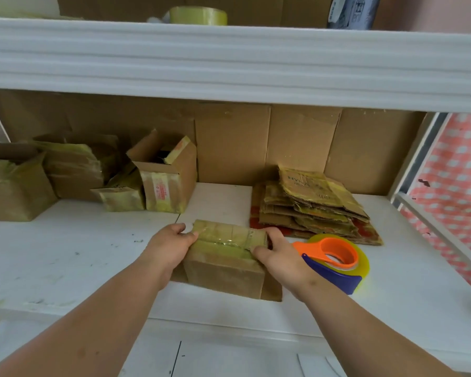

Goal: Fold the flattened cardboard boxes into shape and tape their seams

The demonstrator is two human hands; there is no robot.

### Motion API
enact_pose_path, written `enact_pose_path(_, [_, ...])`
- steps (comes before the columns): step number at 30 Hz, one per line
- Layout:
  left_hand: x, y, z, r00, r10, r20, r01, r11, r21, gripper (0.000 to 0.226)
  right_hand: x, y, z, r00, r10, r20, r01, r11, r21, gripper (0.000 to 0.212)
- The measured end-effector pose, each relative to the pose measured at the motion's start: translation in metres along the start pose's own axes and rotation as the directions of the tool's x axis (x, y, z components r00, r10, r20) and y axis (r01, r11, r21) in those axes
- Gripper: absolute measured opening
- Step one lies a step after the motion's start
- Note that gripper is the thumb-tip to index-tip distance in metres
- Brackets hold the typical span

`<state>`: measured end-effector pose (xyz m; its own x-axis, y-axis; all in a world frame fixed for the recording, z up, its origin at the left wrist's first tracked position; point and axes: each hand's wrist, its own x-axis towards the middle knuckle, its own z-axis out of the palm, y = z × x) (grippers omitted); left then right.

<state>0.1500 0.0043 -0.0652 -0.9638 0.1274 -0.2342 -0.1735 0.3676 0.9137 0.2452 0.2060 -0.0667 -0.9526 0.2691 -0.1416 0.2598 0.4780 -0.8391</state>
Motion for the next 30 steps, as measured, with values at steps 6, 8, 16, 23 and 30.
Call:
enact_pose_path(6, [0.004, 0.006, 0.002, 0.990, 0.115, 0.077, -0.108, 0.991, -0.083, 0.033, -0.004, -0.014, -0.009, 0.997, -0.057, 0.052, 0.067, 0.972, -0.225, 0.056])
enact_pose_path(8, [0.004, 0.011, 0.005, 0.976, 0.162, 0.146, -0.153, 0.986, -0.072, 0.035, -0.007, -0.015, -0.010, 0.993, -0.069, 0.098, 0.088, 0.974, -0.208, 0.071])
enact_pose_path(16, [0.009, 0.014, 0.024, 0.921, 0.326, 0.212, -0.341, 0.939, 0.038, 0.048, -0.014, 0.004, 0.007, 0.938, -0.266, 0.220, 0.321, 0.907, -0.272, 0.093])
enact_pose_path(23, [0.009, 0.004, 0.031, 0.855, 0.505, 0.120, -0.501, 0.742, 0.446, 0.044, -0.012, 0.006, -0.005, 0.921, -0.338, 0.194, 0.390, 0.803, -0.451, 0.072])
enact_pose_path(30, [-0.008, -0.005, 0.009, 0.853, 0.240, 0.463, -0.403, 0.867, 0.293, 0.092, -0.006, 0.008, -0.002, 0.927, -0.308, 0.216, 0.374, 0.811, -0.449, 0.080])
